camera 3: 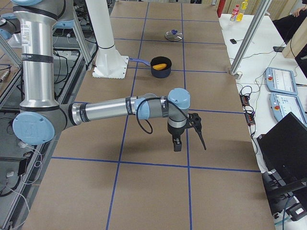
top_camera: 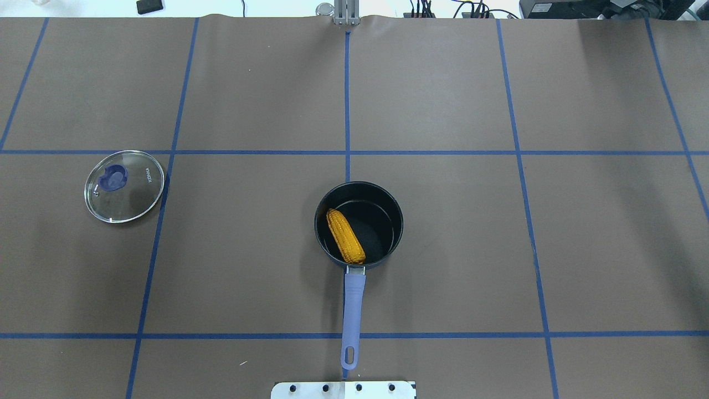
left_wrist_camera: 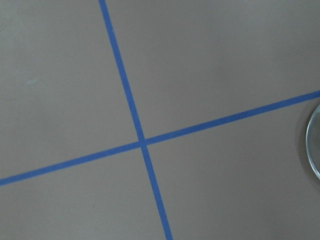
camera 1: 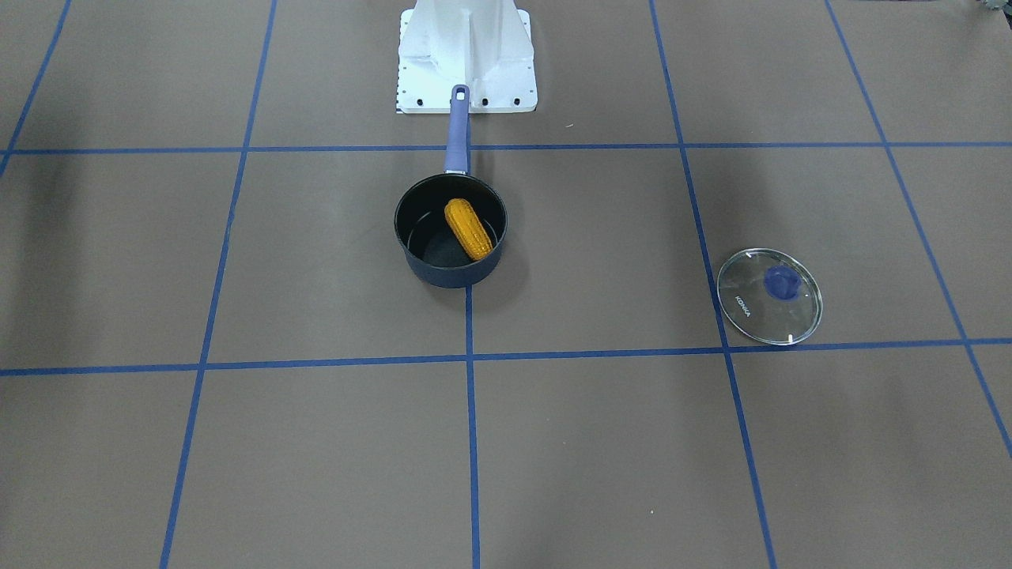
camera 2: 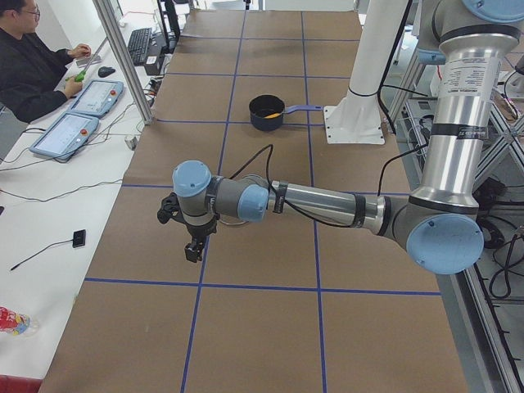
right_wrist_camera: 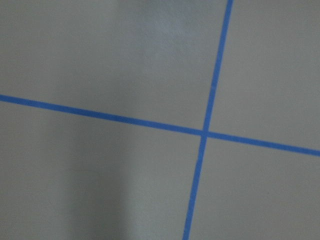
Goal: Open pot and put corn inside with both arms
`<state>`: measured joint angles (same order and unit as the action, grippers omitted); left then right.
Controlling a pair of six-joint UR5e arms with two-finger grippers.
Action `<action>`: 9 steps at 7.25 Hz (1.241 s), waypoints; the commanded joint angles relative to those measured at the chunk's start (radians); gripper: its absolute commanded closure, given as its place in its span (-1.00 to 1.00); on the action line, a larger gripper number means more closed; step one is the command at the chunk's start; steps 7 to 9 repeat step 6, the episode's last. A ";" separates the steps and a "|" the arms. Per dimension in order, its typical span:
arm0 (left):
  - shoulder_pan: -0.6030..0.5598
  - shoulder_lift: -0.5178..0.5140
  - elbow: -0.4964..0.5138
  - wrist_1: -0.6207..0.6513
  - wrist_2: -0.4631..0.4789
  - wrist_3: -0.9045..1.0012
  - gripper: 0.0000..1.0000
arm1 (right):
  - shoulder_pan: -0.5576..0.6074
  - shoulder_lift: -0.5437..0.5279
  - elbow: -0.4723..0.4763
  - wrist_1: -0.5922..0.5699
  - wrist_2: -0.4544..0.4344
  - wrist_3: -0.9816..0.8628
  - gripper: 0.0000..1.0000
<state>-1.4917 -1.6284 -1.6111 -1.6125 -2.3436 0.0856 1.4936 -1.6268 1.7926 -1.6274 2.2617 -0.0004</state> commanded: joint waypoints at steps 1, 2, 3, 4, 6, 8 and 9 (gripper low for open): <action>-0.001 0.033 -0.003 0.006 0.000 -0.033 -1.00 | 0.004 -0.050 0.016 -0.006 -0.002 0.037 -1.00; -0.001 0.038 -0.003 0.006 0.001 -0.033 -1.00 | 0.004 -0.050 0.017 -0.006 0.001 0.069 -1.00; -0.001 0.038 -0.003 0.006 0.001 -0.035 -1.00 | 0.004 -0.048 0.017 -0.006 0.009 0.069 -1.00; -0.002 0.038 -0.004 0.005 0.001 -0.035 -1.00 | 0.004 -0.048 0.017 -0.003 0.012 0.069 -1.00; -0.004 0.038 -0.004 0.005 0.001 -0.040 -1.00 | 0.004 -0.050 0.017 0.001 0.013 0.068 -1.00; -0.004 0.038 -0.004 0.005 0.001 -0.040 -1.00 | 0.004 -0.050 0.017 0.001 0.013 0.068 -1.00; -0.004 0.038 -0.004 0.005 0.001 -0.040 -1.00 | 0.004 -0.050 0.017 0.001 0.013 0.068 -1.00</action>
